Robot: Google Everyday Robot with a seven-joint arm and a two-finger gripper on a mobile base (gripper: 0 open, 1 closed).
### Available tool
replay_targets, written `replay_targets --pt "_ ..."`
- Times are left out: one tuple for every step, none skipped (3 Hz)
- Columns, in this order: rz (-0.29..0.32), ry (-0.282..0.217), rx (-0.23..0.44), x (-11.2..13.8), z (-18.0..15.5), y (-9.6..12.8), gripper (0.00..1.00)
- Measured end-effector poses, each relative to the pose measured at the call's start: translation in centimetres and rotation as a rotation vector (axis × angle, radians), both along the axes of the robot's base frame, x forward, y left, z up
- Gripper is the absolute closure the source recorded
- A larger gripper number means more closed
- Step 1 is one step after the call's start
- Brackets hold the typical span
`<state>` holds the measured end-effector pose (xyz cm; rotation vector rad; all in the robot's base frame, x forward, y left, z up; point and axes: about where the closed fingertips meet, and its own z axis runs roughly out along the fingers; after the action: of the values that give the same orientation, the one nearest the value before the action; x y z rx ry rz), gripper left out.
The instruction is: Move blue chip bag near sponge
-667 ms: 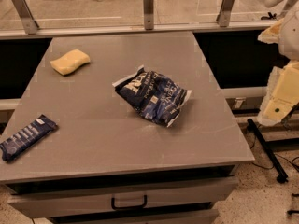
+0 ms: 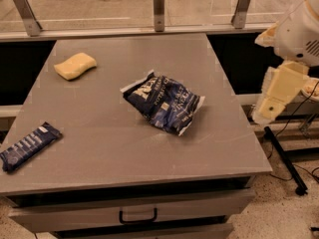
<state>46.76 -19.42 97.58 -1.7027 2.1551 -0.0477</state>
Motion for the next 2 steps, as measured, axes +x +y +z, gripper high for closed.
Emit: replay_targets --pt "0.041 0.028 0.112 4.1 -1.5 4.2 0.0" --pt "0.05 0.063 0.179 6.2 -2.7 8.6 0.0"
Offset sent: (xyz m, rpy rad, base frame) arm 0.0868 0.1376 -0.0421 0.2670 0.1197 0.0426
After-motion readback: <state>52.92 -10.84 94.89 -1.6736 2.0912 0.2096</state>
